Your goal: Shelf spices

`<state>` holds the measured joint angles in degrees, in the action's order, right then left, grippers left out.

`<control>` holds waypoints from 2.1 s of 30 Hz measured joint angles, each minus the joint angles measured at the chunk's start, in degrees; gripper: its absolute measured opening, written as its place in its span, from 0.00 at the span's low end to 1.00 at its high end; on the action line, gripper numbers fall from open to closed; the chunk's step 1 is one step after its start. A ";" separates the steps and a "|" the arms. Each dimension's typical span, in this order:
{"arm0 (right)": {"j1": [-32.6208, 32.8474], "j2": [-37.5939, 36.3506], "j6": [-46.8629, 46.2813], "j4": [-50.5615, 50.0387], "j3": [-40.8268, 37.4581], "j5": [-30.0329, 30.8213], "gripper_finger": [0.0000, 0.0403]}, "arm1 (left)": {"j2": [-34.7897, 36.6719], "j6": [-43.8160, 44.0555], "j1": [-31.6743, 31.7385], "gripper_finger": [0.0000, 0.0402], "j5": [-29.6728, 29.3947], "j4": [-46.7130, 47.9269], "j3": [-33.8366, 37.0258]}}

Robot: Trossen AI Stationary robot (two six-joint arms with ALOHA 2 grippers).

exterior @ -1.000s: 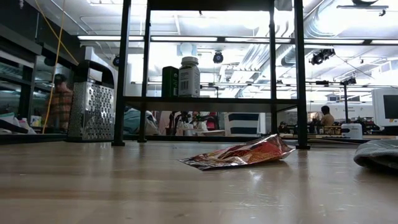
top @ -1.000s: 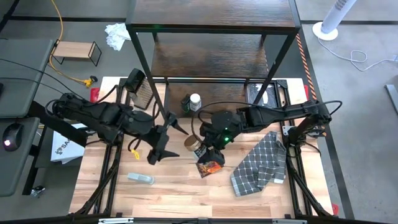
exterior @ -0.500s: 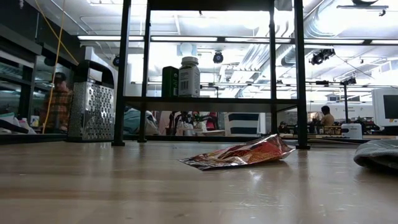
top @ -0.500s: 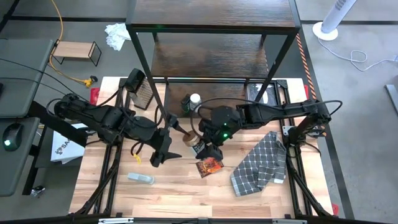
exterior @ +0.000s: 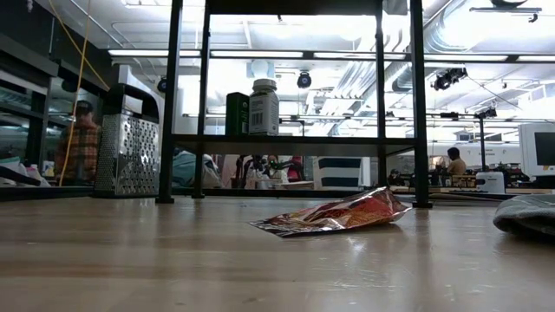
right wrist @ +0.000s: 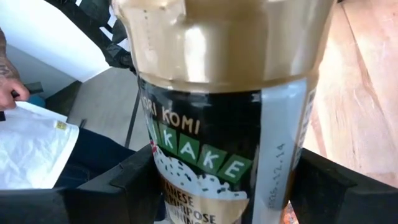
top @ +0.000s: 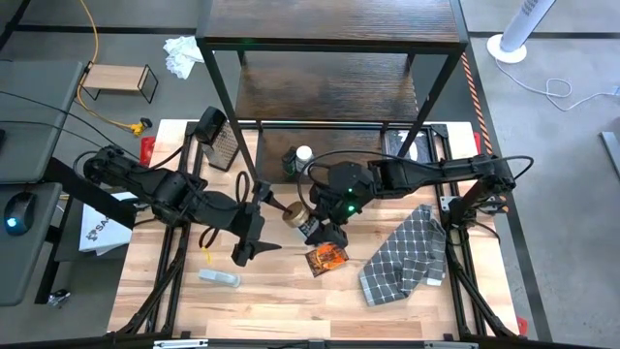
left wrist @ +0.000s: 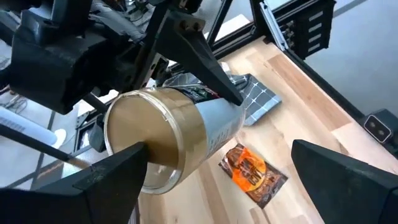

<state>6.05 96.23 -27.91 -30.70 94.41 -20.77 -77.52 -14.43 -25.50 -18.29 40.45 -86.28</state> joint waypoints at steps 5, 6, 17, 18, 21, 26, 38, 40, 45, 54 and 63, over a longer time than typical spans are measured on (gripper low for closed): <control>-0.01 0.00 0.51 -0.20 0.00 0.22 0.66 | 0.00 4.09 -1.14 0.96 -0.06 1.54 -0.02; -0.01 0.00 0.50 -0.30 0.00 0.23 0.66 | 0.00 4.84 -1.37 0.96 -0.08 2.08 -0.02; -0.31 -0.33 0.79 -0.99 0.02 -1.83 0.66 | 3.18 -2.31 -1.14 0.96 -9.02 2.93 0.09; -0.26 -0.33 1.01 -1.07 0.02 -2.10 0.66 | 3.69 -3.74 -0.34 0.96 -9.46 2.50 0.09; -0.09 -0.31 1.26 -1.50 0.02 -3.28 0.66 | 3.84 -7.35 2.30 0.96 -8.25 2.29 0.02; -0.11 -0.24 2.46 -1.61 0.02 -3.35 0.66 | 2.14 -14.57 6.81 0.96 -4.23 2.26 0.04; -0.09 -0.17 3.08 -4.46 0.02 -3.57 0.66 | 1.02 -15.13 8.99 0.96 10.12 -0.52 0.04; -0.09 -0.15 2.93 -4.48 0.02 -3.56 0.66 | 0.36 -16.13 9.27 0.96 8.47 -1.30 0.04; -0.09 -0.15 2.94 -4.44 0.02 -3.81 0.66 | -1.67 -17.21 10.63 0.96 9.38 -1.81 0.04; -0.07 -0.11 4.05 -4.72 0.02 -4.48 0.66 | -2.72 -19.32 10.91 0.96 14.40 -4.76 0.04; -0.07 -0.09 4.42 -4.72 0.02 -5.29 0.66 | -4.20 -18.85 10.91 0.96 16.29 -5.22 0.04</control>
<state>5.98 96.14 -23.49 -35.42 94.43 -26.06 -81.71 -33.28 -14.59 -2.00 35.22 -86.24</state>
